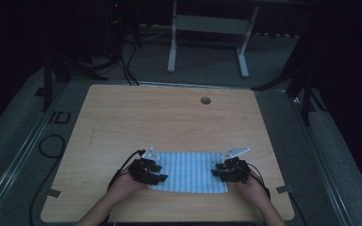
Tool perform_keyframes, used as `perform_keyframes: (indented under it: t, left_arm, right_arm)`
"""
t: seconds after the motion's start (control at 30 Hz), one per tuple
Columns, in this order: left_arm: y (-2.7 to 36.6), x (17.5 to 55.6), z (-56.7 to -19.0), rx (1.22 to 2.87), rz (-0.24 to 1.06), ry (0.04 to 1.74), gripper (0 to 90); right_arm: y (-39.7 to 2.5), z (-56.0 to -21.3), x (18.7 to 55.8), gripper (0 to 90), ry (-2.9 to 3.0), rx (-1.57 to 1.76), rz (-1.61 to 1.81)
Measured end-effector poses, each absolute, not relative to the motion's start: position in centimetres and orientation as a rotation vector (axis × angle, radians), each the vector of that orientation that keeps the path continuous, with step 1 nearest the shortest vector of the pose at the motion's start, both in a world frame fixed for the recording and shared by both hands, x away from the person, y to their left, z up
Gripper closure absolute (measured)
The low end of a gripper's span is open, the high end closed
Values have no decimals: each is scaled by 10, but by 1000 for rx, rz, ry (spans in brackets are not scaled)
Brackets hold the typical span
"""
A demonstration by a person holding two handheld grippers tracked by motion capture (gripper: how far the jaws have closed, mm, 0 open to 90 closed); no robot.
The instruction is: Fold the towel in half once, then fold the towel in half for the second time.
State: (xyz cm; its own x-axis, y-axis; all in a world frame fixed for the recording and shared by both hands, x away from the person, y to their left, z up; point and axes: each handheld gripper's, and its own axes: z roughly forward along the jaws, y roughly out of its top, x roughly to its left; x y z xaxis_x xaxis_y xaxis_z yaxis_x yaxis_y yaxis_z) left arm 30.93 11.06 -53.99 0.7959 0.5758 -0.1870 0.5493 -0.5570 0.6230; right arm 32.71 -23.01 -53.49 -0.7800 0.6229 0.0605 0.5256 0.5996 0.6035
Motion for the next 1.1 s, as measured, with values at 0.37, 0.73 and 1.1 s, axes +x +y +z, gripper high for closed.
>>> perform_keyframes:
  t: [0.37,0.73,1.1]
  left_arm:
    - [135,336,-538,2287,114,915,519]
    - [155,381,-536,2304,189,1000,511]
    - [161,411,-536,2279,208,1054,504]
  right_arm:
    - [-201,-534,367,640,2698,946,914]
    - [-167,-533,425,640,2705,997,905]
    - [-151,-531,457,634,2686,1040,854]
